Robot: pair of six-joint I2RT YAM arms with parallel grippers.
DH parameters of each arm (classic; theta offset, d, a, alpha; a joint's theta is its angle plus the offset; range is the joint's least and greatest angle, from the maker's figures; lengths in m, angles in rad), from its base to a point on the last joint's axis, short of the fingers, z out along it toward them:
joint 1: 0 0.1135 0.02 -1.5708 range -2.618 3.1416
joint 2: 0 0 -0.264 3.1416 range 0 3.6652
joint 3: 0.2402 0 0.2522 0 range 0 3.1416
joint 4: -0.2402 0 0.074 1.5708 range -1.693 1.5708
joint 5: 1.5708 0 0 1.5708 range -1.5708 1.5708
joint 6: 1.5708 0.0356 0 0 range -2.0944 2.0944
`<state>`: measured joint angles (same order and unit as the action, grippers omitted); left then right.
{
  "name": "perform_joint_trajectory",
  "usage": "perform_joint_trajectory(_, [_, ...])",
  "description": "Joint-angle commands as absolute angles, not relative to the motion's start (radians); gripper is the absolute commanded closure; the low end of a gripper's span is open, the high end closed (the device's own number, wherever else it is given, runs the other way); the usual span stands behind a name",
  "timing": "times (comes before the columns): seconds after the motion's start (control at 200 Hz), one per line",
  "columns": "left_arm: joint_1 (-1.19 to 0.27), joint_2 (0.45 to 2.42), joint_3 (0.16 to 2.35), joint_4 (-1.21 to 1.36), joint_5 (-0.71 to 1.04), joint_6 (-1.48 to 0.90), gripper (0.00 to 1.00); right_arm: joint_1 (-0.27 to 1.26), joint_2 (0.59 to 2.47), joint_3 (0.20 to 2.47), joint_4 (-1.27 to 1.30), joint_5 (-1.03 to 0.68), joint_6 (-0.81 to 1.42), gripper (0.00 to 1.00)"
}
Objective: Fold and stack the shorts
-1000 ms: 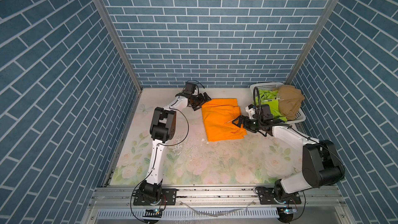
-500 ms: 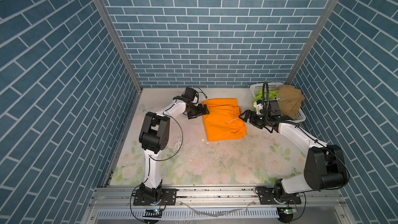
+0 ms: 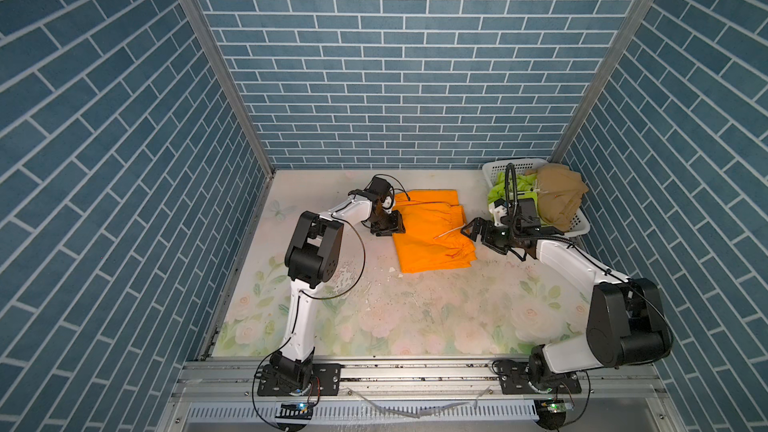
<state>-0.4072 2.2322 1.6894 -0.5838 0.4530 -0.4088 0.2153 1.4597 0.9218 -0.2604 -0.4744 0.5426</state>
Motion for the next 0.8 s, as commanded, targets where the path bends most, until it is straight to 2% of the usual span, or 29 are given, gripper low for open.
perform_joint_trajectory(0.0, [-0.419, 2.274, 1.701, -0.654, 0.406, -0.377, 0.68, 0.212, 1.433, 0.908, -0.255, -0.476, 0.537, 0.02])
perform_joint_trajectory(0.09, [-0.418, 2.270, 1.725, -0.700, 0.358, -0.341, 0.82, 0.212, 1.429, 0.904, -0.247, -0.479, 0.540, 0.01])
perform_joint_trajectory(0.125, [-0.416, 2.269, 1.740, -0.723, 0.342, -0.323, 0.91, 0.212, 1.428, 0.902, -0.245, -0.478, 0.541, 0.02])
perform_joint_trajectory(0.23, [-0.400, 2.261, 1.790, -0.803, 0.271, -0.272, 1.00, 0.212, 1.440, 0.908, -0.240, -0.478, 0.535, 0.02])
perform_joint_trajectory(0.385, [-0.335, 2.262, 1.883, -0.959, 0.076, -0.186, 1.00, 0.222, 1.467, 0.917, -0.220, -0.503, 0.544, 0.02])
perform_joint_trajectory(0.545, [-0.260, 2.345, 2.071, -1.177, -0.358, -0.074, 1.00, 0.296, 1.520, 0.954, -0.183, -0.505, 0.563, 0.02])
perform_joint_trajectory(0.64, [-0.220, 2.411, 2.162, -1.212, -0.590, 0.002, 1.00, 0.372, 1.575, 1.004, -0.162, -0.481, 0.565, 0.01])
perform_joint_trajectory(0.72, [-0.174, 2.457, 2.223, -1.208, -0.679, 0.048, 1.00, 0.431, 1.622, 1.066, -0.154, -0.451, 0.552, 0.02])
perform_joint_trajectory(0.795, [-0.122, 2.495, 2.302, -1.232, -0.680, 0.042, 1.00, 0.480, 1.674, 1.129, -0.127, -0.426, 0.546, 0.01])
